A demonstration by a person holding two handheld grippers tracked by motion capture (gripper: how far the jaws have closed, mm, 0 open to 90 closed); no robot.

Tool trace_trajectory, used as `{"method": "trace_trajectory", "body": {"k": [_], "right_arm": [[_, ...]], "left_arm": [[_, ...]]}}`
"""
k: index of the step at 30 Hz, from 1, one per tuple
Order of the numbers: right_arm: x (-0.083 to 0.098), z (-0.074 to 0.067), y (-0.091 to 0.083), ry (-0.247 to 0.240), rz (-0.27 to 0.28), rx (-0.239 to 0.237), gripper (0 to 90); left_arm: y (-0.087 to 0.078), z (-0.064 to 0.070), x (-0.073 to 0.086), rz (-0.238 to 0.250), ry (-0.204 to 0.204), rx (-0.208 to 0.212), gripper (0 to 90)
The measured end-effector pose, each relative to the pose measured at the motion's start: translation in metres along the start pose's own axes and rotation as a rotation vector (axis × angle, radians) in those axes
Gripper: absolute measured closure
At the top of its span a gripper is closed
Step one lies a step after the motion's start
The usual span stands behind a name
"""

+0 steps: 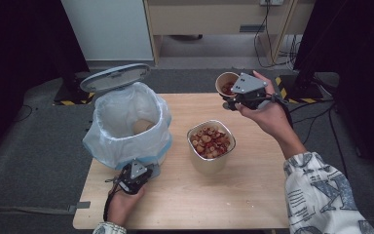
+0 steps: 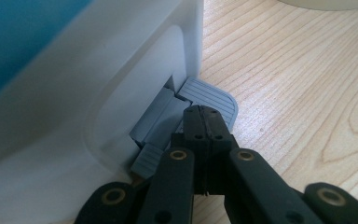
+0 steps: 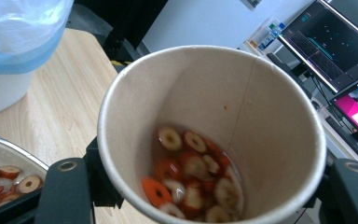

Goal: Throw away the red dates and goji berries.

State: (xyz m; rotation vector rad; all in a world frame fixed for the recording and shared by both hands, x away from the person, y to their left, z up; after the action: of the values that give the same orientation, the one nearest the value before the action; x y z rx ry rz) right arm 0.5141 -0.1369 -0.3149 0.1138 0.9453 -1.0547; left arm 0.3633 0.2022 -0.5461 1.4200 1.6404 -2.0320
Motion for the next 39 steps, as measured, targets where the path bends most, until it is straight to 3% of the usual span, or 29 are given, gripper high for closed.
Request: {"method": "trace_trajectory", "body": {"k": [5, 8, 9, 10, 11, 18, 33, 39], "right_arm": [[0.0, -0.004, 0.0, -0.025, -0.005, 0.002, 31.3], [0.0, -0.007, 0.0, -0.076, -0.02, 0.021, 31.3], [0.0, -0.009, 0.0, -0.12, -0.031, 0.031, 31.3], [0.0, -0.009, 0.0, -0.12, -0.031, 0.031, 31.3], [-0.001, -0.011, -0.001, -0.158, -0.035, 0.039, 31.4], [-0.005, -0.016, -0.002, -0.235, -0.038, 0.051, 31.6], [-0.005, -0.016, -0.004, -0.265, -0.054, 0.057, 31.6], [-0.008, -0.018, -0.006, -0.318, -0.059, 0.067, 31.6]], "left_arm": [[0.0, 0.0, 0.0, 0.0, 0.0, 0.0, 89.4], [0.0, 0.0, 0.0, 0.001, 0.0, 0.0, 89.4], [0.0, 0.0, 0.0, 0.001, 0.0, 0.0, 89.4], [0.0, 0.0, 0.0, 0.001, -0.001, 0.001, 89.4], [0.0, 0.0, 0.0, 0.001, -0.001, 0.001, 89.4], [0.0, 0.0, 0.0, 0.001, -0.001, 0.0, 89.4], [0.0, 0.0, 0.0, 0.001, 0.0, 0.0, 89.4], [0.0, 0.0, 0.0, 0.001, 0.0, 0.0, 89.4]]}}
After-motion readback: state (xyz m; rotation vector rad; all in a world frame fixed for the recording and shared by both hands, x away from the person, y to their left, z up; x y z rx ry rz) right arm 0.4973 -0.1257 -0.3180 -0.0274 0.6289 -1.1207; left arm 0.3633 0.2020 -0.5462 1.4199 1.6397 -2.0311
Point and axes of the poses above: each handheld gripper's, and its own axes: y roughly forward along the jaws, x roughly out of its underside, z roughly to its right, the point moved 4 cm from there along y, roughly forward along the jaws, and after that the axes turned 4 degrees about -y, right-handed, at the moved point
